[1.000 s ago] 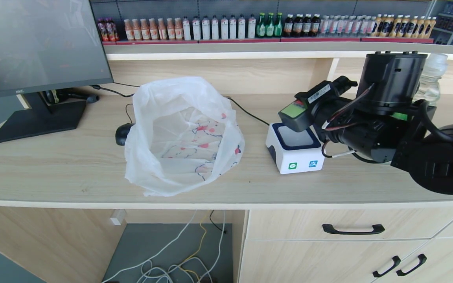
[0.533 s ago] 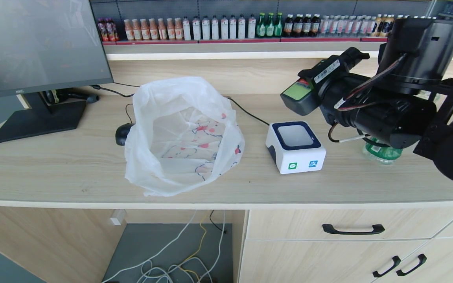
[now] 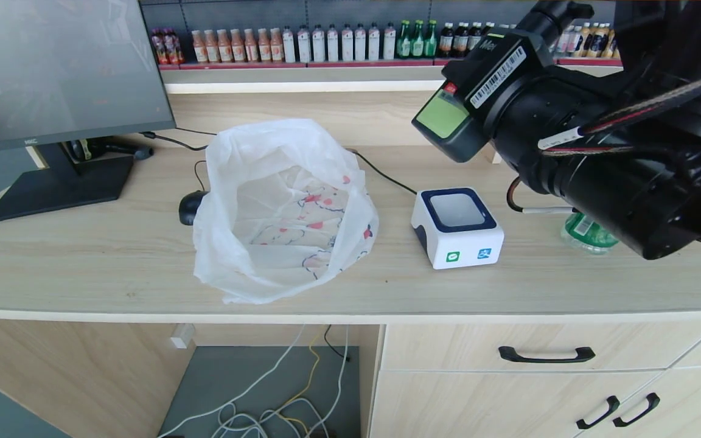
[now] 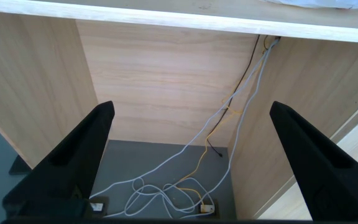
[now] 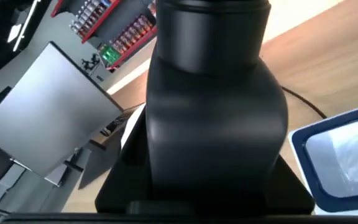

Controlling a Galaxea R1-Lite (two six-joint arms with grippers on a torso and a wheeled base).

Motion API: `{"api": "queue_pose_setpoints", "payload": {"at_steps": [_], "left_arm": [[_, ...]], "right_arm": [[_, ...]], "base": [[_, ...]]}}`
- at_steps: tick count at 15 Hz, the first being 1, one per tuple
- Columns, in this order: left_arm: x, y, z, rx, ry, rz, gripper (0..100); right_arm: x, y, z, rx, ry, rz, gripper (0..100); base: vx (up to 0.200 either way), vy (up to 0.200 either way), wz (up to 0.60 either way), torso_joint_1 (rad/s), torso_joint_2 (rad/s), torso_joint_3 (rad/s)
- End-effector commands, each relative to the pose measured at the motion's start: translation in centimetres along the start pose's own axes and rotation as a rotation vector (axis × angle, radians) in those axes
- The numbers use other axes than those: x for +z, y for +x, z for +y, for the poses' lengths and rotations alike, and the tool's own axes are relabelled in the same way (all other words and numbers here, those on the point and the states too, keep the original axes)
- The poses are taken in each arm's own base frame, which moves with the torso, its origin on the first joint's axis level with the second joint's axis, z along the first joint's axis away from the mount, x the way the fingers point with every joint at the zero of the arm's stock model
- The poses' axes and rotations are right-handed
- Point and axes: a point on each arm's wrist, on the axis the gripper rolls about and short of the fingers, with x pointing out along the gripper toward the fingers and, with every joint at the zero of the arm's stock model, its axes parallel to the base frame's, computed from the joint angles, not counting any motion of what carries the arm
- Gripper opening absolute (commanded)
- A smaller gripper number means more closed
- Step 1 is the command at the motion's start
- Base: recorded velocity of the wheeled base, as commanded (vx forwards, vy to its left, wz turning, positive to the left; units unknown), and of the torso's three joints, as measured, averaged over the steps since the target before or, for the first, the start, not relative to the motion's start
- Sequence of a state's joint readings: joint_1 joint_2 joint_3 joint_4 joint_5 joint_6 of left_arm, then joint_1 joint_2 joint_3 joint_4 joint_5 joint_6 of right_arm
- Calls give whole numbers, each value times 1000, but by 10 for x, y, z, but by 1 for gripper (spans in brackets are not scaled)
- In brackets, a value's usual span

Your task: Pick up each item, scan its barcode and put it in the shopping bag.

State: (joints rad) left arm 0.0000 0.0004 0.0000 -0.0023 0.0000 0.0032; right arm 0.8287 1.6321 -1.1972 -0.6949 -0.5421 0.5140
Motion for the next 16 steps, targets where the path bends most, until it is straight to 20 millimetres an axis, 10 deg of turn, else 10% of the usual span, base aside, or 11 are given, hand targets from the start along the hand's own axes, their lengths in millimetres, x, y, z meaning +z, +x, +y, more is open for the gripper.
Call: {"api": "queue_pose_setpoints", "payload": {"at_steps": [1, 9, 16], "left_arm": [[0, 0, 0, 0, 0, -1, 100], [0, 0, 0, 0, 0, -1, 100], [0, 0, 0, 0, -2, -1, 100]], "right_arm": [[-4, -5, -1, 23, -40, -5, 0], [-47, 19, -60, 299, -593, -220, 0], [-61, 26, -72, 294, -661, -232, 0]], "base": [[0, 0, 0, 0, 0, 0], [0, 0, 0, 0, 0, 0], [0, 57, 0, 1, 1, 0]]}}
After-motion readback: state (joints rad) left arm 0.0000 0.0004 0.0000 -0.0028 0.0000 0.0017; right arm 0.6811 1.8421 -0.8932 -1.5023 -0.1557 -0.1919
